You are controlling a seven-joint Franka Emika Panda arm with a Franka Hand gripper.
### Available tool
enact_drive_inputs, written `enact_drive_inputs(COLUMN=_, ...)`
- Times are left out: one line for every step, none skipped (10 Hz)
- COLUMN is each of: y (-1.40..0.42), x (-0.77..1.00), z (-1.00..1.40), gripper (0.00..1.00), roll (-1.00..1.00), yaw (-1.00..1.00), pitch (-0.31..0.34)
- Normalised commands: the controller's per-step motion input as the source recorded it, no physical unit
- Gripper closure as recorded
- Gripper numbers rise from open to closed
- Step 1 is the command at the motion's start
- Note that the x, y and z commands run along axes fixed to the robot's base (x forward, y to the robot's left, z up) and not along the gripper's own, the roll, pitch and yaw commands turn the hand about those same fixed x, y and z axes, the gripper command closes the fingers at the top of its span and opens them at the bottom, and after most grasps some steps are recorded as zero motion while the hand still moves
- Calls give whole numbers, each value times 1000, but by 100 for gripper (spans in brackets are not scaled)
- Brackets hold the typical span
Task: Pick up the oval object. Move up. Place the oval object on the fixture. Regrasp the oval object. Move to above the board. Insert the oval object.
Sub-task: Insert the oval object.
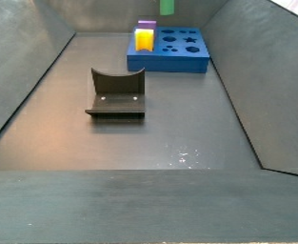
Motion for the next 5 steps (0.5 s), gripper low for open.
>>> enact_drive_inputs(y=-97, x=0, z=-386, gripper=100, roll=0, yaw=-1000, pitch=-14)
enact_drive_inputs(y=-354, x=-9, z=-471, gripper=100, roll=-9, yaw=-771, pitch=-40)
enact_drive_inputs(y=-91, x=-86, z=-163, gripper=100, roll=0, yaw=-283, pitch=0)
enact_drive_inputs(y=-77, x=-163, z=-129, gripper=100, roll=0, yaw=-83, pitch=0)
enact_drive_inputs(y=-309, x=-389, z=-646, gripper=100, roll=17, yaw=-197, pitch=0)
